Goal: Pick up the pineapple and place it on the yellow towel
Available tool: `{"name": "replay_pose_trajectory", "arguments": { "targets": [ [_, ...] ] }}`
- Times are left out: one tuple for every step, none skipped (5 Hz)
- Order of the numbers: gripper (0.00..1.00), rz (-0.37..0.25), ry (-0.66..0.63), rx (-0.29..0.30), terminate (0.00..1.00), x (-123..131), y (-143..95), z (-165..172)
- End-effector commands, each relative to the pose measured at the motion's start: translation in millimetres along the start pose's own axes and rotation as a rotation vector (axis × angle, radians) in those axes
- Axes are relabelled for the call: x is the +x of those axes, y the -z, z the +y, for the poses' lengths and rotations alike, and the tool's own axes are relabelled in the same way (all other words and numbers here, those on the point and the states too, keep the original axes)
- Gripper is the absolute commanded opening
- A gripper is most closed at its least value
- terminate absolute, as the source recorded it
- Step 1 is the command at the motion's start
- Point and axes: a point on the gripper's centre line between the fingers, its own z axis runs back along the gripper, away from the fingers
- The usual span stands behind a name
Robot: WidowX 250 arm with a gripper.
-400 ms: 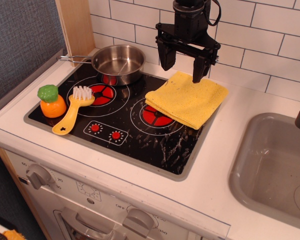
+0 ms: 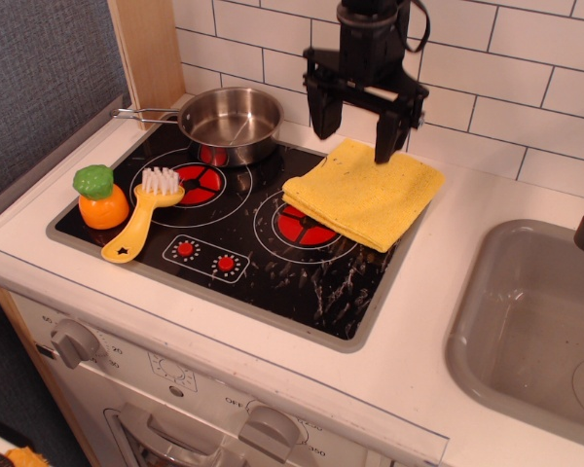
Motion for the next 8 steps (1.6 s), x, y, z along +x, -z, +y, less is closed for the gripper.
{"name": "replay_pose_trajectory", "arguments": {
  "targets": [
    [1.0,-0.039,-0.142,0.025,0.0,3,-14,51],
    [1.0,-0.051,-0.201,0.037,0.0,8,-20,80],
    [1.0,-0.056,-0.256,0.054,0.0,8,-23,107],
    [1.0,-0.011,-0.265,0.009,0.0,-4,-13,112],
    [1.0,0.013,-0.209,-0.024,0.0,-45,-23,91],
    [1.0,0.015,-0.233,0.03,0.0,-77,-37,95],
    [1.0,0.023,-0.301,0.042,0.0,-101,-37,114],
    [1.0,0.042,-0.328,0.049,0.0,-112,-32,124]
  ]
}}
